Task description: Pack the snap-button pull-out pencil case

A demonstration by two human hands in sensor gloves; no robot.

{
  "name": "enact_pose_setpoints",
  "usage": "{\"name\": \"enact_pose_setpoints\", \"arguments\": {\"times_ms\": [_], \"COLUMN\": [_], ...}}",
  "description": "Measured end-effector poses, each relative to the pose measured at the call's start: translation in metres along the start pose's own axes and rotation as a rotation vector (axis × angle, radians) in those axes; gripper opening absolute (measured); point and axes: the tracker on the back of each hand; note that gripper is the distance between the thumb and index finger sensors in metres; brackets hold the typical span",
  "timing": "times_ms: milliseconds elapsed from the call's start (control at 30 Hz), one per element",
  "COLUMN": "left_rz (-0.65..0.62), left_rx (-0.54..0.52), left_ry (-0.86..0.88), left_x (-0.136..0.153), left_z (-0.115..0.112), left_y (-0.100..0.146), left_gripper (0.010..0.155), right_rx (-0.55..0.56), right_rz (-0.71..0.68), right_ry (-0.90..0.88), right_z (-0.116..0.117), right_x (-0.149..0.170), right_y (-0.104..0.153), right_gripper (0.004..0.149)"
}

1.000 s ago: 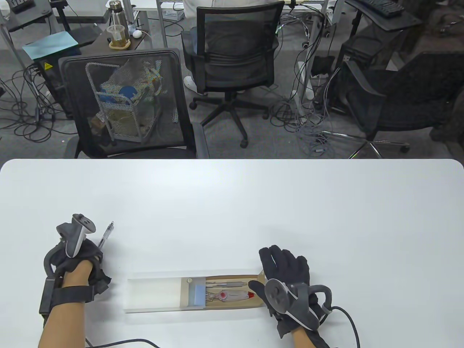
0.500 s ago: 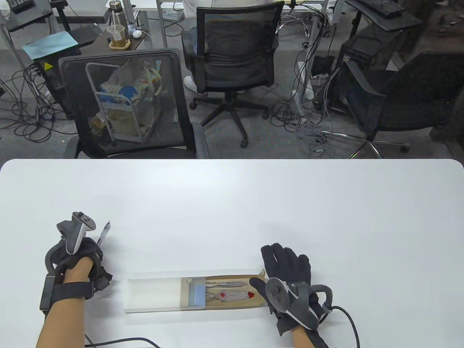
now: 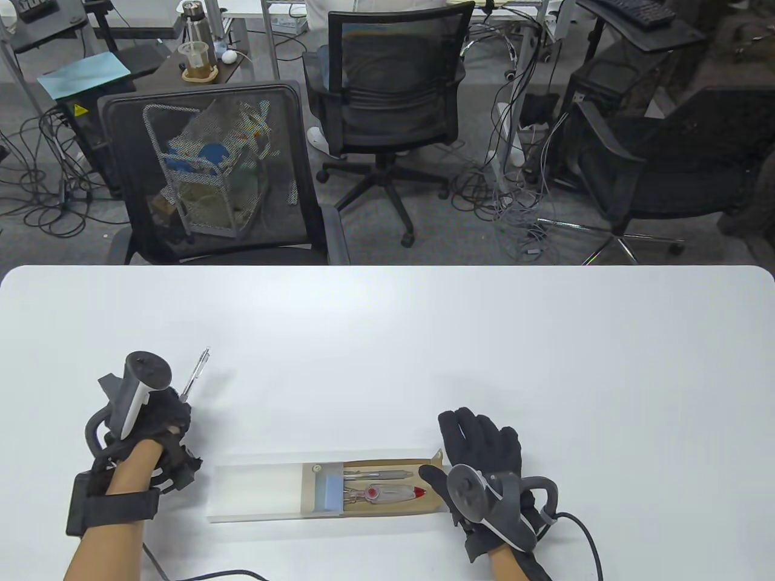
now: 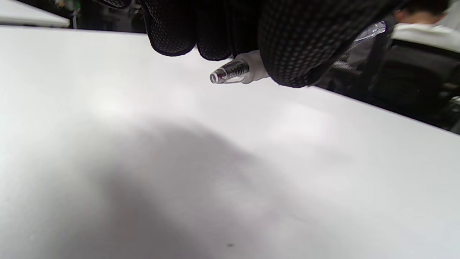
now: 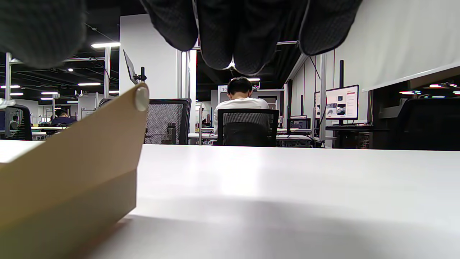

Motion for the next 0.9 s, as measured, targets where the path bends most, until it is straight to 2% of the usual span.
{"name": "enact_pose_setpoints", "arguments": {"times_ms": [133, 267, 367, 533, 667, 800, 900], "left_rz": [-0.221, -0.453, -0.661, -0.89, -0.972, -0.987, -0.981], "left_rx": [-0.112, -0.177, -0.19, -0.236, -0.242, -0.256, -0.266], "left_ry": [-0.009, -0.046, -0.099, -0.231, -0.295, -0.343, -0.355], "left_x": [-0.033, -0.057, -0.073, -0.089, -0.093, -0.094, -0.092], "left_z": [0.009, 0.004, -0.01, -0.047, -0.077, -0.087, -0.089], "left_y": [0.05, 0.099, 0.139, 0.194, 0.212, 0.215, 0.214], "left_gripper": [0.051, 0.051, 0.051, 0.051, 0.051, 0.051, 0.051], "right_rx": [-0.004, -0.007, -0.015, -0.025, -0.038, -0.025, 0.016], "right_rz": [-0.004, -0.006, -0.009, -0.014, -0.022, -0.023, -0.022], "right_ry": [-0.013, -0.024, -0.036, -0.044, -0.041, -0.056, -0.083], "right_z": [0.001, 0.001, 0.002, 0.002, 0.004, 0.0, -0.013], "right_x": [0.002, 0.003, 0.004, 0.003, 0.001, 0.002, 0.004], "right_y": [0.0, 0.001, 0.001, 0.001, 0.001, 0.002, 0.003], "right_gripper": [0.083, 0.082, 0.082, 0.082, 0.081, 0.078, 0.071]}}
Point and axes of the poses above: the tracker on the back of each hand, its own x axis roughly to the little-finger side, its own y axis roughly from the fingertips to the wrist, z = x × y, and after that the axes turned 14 degrees about y, right-handed
